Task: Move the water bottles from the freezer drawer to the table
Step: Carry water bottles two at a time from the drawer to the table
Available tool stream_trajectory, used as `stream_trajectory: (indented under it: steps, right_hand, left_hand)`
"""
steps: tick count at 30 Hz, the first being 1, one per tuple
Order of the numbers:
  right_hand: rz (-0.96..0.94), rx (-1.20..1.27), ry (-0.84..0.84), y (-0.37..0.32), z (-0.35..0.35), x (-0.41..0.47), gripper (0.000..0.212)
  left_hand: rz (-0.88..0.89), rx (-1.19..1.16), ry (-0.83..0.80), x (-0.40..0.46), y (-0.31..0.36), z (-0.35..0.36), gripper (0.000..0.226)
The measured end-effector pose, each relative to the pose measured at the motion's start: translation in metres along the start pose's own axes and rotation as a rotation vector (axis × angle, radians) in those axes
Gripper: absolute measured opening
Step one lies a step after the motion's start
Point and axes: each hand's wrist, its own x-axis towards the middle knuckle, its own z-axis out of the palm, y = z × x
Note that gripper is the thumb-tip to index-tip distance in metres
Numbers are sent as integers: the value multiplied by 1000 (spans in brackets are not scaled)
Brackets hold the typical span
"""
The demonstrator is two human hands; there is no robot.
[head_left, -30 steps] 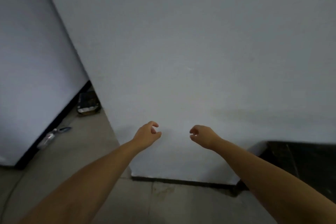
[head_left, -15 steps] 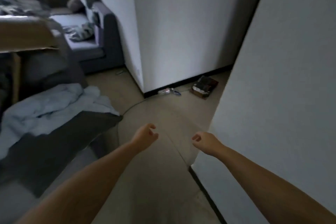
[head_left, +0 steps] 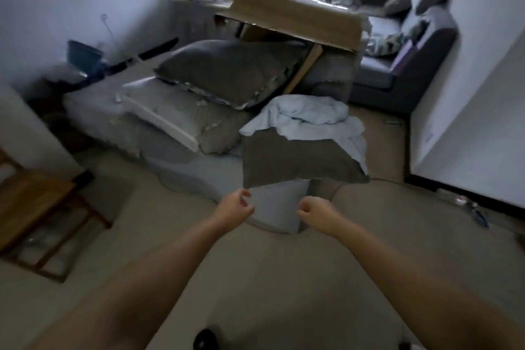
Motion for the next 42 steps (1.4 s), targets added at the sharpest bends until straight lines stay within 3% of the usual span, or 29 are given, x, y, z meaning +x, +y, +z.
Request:
stream_trajectory:
  steps: [5,10,20,35,39,42]
  right_hand:
    - [-168,-68,-120,-115,54,42,26]
    - [-201,-106,-207,-209,107,70,26]
    - [-604,-302,-336,-444,238,104,28]
    - [-1013,-502,-651,-704,432,98,21]
    - [-1137,-531,-710,-783,484,97,24]
    - [-1253,-579,-772,-858,529,86,30]
  left_hand:
    - [-112,-61,155,-25,-84,-74,33]
    - [-184,-93,234,-45,-160,-139,33]
    - [-394,-201,523,-120,-328,-310,33]
    - [-794,-430,922,-241,-535,-412,31]
    - [-912,-442,971,-265,-586,-450,32]
    - [-1001,-468,1098,-291,-629,-493,31]
